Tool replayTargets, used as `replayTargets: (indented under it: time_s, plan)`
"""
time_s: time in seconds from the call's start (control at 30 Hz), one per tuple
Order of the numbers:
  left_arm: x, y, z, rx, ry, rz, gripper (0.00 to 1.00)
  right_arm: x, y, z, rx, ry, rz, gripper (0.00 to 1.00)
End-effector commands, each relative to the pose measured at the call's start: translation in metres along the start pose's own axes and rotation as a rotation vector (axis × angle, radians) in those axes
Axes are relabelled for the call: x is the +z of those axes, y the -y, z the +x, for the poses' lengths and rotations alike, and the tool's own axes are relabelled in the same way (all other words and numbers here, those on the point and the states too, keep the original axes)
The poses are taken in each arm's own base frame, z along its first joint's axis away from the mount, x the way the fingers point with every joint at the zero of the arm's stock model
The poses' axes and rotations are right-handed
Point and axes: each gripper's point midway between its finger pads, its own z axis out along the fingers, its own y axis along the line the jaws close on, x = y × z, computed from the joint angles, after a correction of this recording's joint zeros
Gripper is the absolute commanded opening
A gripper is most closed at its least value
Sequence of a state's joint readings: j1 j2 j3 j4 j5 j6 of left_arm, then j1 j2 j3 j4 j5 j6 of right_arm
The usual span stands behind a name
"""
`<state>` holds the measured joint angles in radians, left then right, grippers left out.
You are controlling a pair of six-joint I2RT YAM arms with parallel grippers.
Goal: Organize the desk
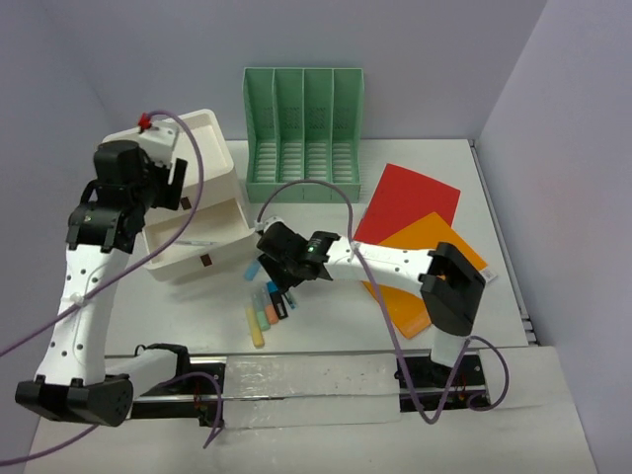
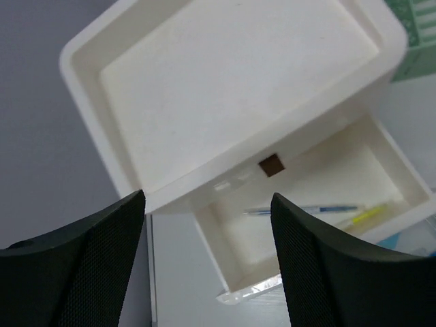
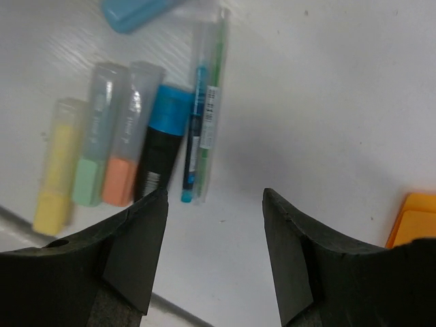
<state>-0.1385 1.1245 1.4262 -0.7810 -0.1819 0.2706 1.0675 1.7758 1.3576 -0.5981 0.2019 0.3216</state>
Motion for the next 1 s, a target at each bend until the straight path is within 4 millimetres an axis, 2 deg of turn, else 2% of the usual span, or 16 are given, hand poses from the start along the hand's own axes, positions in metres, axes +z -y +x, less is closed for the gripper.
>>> replayTargets:
  time_s: [0.0,0.07,0.2,0.4,0.63,0.83,0.97]
  plan:
    - [-0.015,-0.051,-0.001,-0.132,0.089,-0.149,0.83,0.006,0.008,-0.020,0.041,0.012,0.044,0.64]
    - [-0.019,-0.066,0.008,-0.171,0.096,-0.187,0.83,0.014,0.007,-0.024,0.030,0.001,0.053,0.64]
    - [-0.012,-0.066,0.024,-0.212,0.083,-0.171,0.83,0.030,0.005,-0.018,0.012,-0.041,0.061,0.63]
    - [-0.003,-0.072,0.031,-0.263,0.059,-0.188,0.83,0.051,0.000,-0.006,0.005,-0.084,0.022,0.61]
    - [0.012,-0.079,0.038,-0.302,0.029,-0.205,0.82,0.070,-0.012,-0.005,-0.008,-0.098,-0.021,0.61]
    - [0.008,-0.085,0.038,-0.301,0.029,-0.218,0.82,0.079,-0.002,0.012,0.032,-0.122,-0.017,0.60]
    - [0.009,-0.086,0.042,-0.294,0.017,-0.226,0.82,0.074,0.009,0.016,0.045,-0.114,-0.004,0.58]
